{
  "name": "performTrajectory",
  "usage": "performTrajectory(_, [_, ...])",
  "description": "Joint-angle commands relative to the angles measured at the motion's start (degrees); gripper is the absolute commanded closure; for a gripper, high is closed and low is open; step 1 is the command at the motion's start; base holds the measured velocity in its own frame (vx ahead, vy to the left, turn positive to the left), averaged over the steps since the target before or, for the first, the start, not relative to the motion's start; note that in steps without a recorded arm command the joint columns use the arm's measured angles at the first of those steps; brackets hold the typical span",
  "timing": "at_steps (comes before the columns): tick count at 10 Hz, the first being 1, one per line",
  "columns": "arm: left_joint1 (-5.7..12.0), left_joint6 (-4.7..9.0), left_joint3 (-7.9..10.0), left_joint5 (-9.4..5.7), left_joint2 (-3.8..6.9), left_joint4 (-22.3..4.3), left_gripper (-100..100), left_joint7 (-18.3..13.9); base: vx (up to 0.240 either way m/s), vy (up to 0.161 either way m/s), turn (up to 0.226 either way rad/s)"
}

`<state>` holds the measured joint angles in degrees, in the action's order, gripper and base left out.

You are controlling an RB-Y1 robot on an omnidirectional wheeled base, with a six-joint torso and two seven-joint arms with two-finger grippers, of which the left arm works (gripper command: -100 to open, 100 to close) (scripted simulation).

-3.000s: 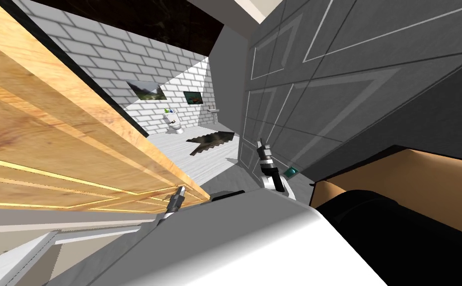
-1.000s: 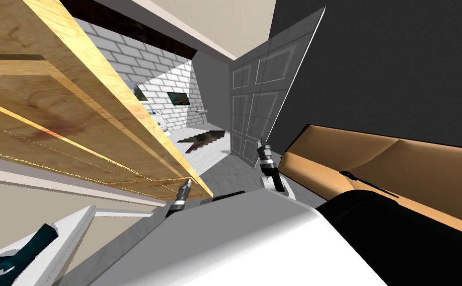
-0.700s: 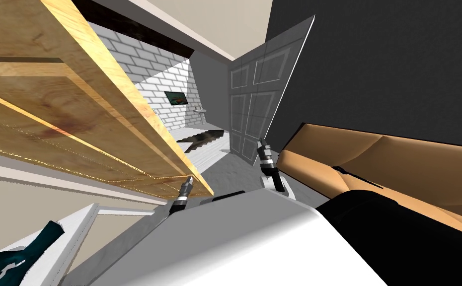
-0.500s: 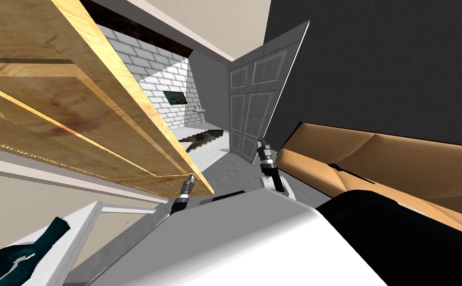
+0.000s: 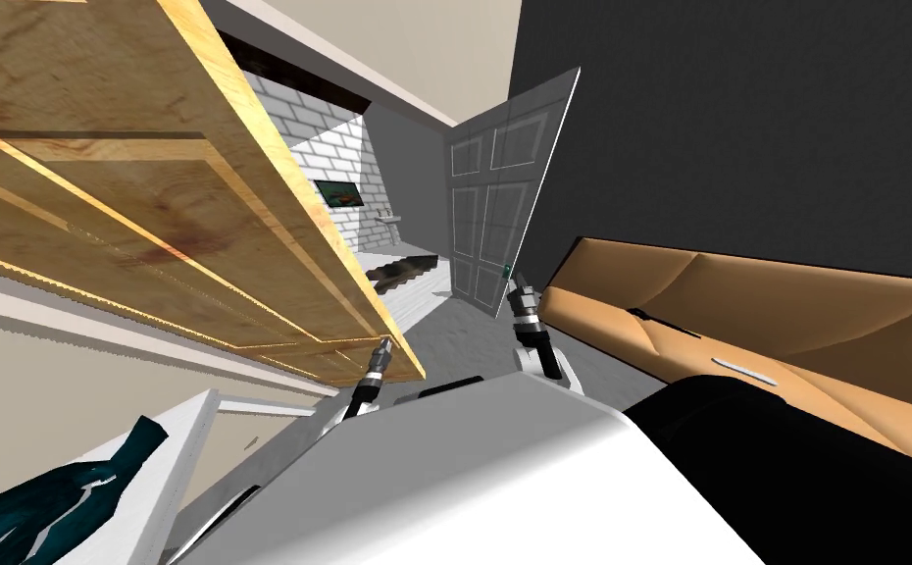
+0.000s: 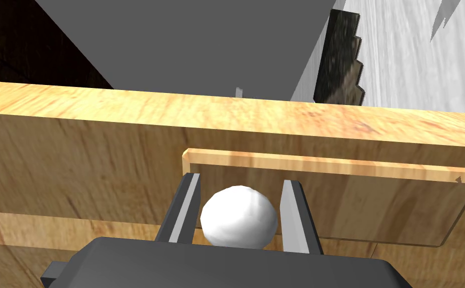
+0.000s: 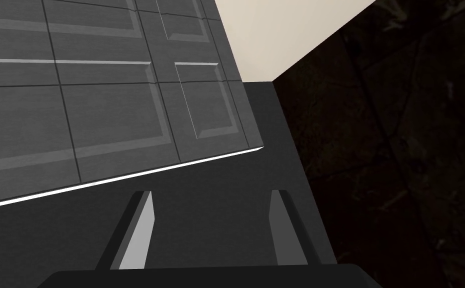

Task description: Pull the door open

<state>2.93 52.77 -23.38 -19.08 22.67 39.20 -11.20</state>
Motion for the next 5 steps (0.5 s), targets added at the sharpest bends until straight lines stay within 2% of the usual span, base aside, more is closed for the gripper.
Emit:
performTrajectory(1, [1.56, -0.62, -1.01, -1.07, -0.3, -0.6, 100, 0.8, -0.092, 0.136, -0.093])
performTrajectory(2, [0.68, -0.77, -0.8, -0.59, -0.29, 0.1, 100, 0.6, -0.035, 0.049, -0.056])
performTrajectory(3, [0.18, 0.5, -1.47, -0.96, 0.66, -0.5, 100, -0.2, -0.086, -0.002, -0.204])
performTrajectory(4, [0.18, 0.5, -1.47, -0.96, 0.66, -0.5, 100, -0.2, -0.089, 0.005, -0.098])
performTrajectory(5, [-0.05, 1.06, -1.63, -1.1, 1.07, -0.7, 100, -0.6, -0.074, -0.002, -0.056])
